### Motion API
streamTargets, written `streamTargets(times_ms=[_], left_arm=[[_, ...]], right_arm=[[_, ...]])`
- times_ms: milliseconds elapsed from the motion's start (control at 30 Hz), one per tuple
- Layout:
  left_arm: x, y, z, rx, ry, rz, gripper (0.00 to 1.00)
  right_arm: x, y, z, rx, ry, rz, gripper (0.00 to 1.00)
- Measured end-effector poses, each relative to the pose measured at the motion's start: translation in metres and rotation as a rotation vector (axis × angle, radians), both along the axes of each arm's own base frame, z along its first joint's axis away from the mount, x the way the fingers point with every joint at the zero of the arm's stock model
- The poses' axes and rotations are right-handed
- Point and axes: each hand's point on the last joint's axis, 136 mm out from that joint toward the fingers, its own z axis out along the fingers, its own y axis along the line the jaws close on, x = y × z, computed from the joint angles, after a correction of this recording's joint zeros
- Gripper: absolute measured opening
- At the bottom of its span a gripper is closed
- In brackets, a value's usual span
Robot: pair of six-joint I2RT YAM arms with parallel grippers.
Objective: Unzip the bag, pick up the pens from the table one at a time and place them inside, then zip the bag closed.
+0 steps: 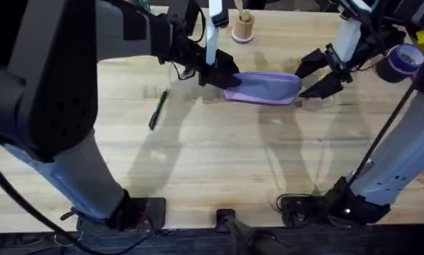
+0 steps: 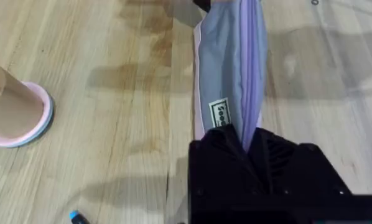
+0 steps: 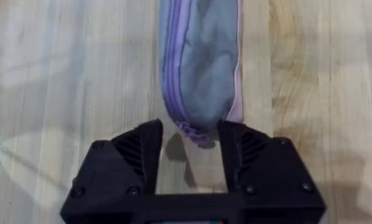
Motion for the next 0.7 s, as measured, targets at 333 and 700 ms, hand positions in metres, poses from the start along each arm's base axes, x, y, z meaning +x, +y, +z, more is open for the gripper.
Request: streamTargets(times_ms=[333, 700], left_arm=[[0.0000, 0.0000, 0.0000, 0.000, 0.000, 0.000, 0.042], [0.0004, 0.0004, 0.0001, 0.000, -0.001, 0.001, 0.042]], right_arm=[[0.0003, -0.0065, 0.0003, 0.003, -0.001, -0.022, 0.234], [-0.0007, -0.0072, 0.0013, 0.006, 0.014, -0.037, 0.031]])
